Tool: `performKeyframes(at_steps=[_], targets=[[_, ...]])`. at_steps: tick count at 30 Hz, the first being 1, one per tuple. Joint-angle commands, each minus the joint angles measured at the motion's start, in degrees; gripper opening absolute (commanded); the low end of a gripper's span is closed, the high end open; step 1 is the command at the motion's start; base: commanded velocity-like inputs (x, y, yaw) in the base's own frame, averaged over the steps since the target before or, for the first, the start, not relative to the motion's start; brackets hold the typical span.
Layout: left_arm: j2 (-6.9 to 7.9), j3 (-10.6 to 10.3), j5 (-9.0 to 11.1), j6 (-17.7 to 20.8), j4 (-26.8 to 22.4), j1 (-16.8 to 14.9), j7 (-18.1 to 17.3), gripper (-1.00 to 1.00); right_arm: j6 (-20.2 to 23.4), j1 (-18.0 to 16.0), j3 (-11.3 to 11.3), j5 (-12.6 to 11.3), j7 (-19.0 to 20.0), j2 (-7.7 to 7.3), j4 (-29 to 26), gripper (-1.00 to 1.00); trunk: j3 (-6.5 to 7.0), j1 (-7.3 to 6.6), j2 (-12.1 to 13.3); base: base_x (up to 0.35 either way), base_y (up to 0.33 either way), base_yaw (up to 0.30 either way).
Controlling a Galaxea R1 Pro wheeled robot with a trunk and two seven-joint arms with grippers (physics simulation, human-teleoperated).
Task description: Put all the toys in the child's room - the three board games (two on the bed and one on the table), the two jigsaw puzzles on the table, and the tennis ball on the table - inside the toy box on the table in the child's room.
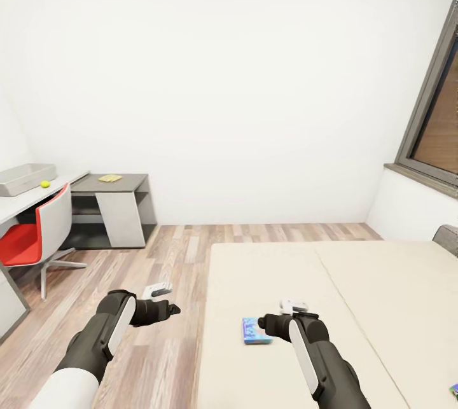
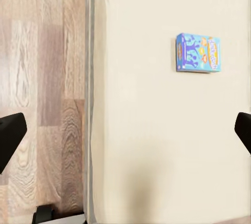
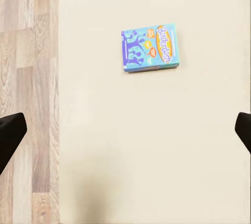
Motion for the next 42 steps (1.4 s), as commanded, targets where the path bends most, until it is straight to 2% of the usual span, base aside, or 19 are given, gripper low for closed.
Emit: performKeyframes(at_steps=[1, 42], targets=[[0.00, 0.10, 0.11, 0.29, -0.04, -0.03, -0.13, 1.00, 0.18, -0.04, -0.05, -0.61, -0.53, 0.04, -0.04, 1.00, -0.09, 0.04, -0.11, 0.000, -0.218, 0.000], [0.00, 0.10, 0.11, 0.29, -0.04, -0.03, -0.13, 1.00, 0.18, -0.04, -0.05, -0.61, -0.53, 0.04, -0.04, 1.00, -0.09, 0.04, -0.11, 0.000, -0.218, 0.000]])
